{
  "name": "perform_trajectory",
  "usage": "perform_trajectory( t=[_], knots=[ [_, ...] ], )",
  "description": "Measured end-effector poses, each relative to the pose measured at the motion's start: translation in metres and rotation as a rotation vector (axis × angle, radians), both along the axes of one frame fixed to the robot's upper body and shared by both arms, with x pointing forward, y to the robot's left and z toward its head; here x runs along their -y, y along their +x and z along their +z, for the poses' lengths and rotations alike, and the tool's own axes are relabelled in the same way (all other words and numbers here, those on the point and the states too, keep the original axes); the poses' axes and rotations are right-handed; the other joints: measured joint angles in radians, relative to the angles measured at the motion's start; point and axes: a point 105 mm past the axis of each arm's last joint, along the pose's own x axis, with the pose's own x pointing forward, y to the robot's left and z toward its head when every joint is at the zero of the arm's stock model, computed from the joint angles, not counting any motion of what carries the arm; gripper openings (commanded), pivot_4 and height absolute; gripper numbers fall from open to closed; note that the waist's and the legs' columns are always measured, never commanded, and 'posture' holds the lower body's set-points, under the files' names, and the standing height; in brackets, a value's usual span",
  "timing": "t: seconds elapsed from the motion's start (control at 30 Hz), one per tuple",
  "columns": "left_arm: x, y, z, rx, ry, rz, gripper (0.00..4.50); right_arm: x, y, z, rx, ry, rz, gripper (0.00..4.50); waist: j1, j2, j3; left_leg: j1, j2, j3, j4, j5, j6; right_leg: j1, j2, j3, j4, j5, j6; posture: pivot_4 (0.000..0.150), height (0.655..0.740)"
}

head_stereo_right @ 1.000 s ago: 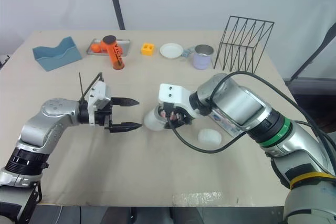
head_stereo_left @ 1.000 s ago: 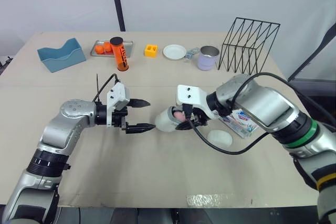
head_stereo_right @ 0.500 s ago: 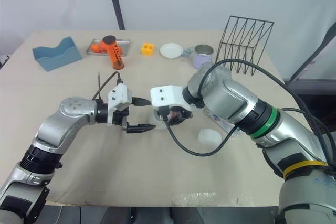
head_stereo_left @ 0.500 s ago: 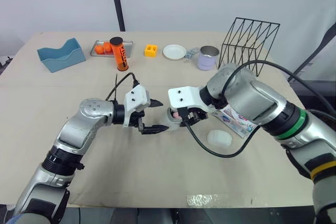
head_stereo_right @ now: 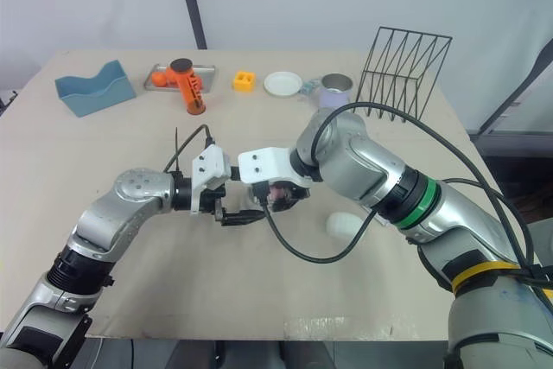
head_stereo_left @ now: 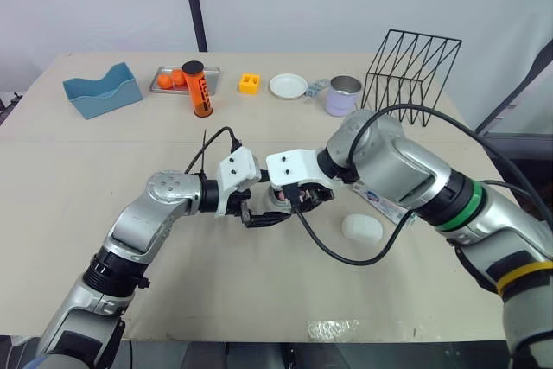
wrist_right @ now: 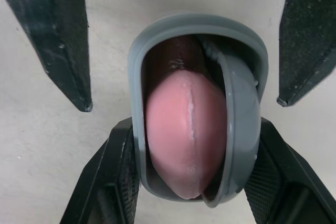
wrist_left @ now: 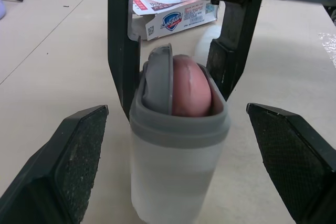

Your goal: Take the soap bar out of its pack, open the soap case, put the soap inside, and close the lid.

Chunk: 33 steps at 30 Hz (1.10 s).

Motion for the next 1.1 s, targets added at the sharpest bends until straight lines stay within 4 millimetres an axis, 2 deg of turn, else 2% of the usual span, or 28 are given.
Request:
perform_trajectory(
  t=[0.8, 0.9, 1.03, 1.1],
  knots=[
    [0.003, 0.004, -0.0081, 0.066, 0.045, -0.003, 4.47, -0.0003, 0.0045, -0.003, 0.003, -0.007, -0.005, 2.04, 0.0, 0.0, 0.0, 0.0, 0.0, 0.0, 0.0, 0.0, 0.0, 0.0, 0.0, -0.001, 0.0, 0.0, 0.0, 0.15, 0.74],
    [0.003, 0.0042, -0.0079, 0.071, 0.043, -0.004, 3.8, -0.0001, 0.0045, -0.0032, 0.002, -0.004, -0.006, 2.04, 0.0, 0.0, 0.0, 0.0, 0.0, 0.0, 0.001, 0.0, 0.0, 0.001, 0.0, -0.001, 0.0, 0.0, 0.0, 0.15, 0.74],
    [0.0032, 0.0046, -0.0078, 0.076, 0.042, -0.004, 2.34, -0.0003, 0.0044, -0.0033, 0.002, -0.004, -0.005, 2.04, 0.0, 0.0, 0.0, 0.0, 0.0, 0.0, 0.001, 0.0, 0.0, 0.001, 0.0, -0.001, 0.0, 0.0, 0.0, 0.15, 0.74],
    [0.0029, 0.0054, -0.008, 0.083, 0.044, -0.001, 1.99, -0.0006, 0.0043, -0.0034, 0.003, -0.004, -0.002, 2.04, 0.0, 0.0, 0.0, 0.0, 0.0, -0.001, 0.001, 0.0, 0.0, 0.001, 0.0, -0.001, 0.0, 0.0, 0.0, 0.15, 0.74]
  ],
)
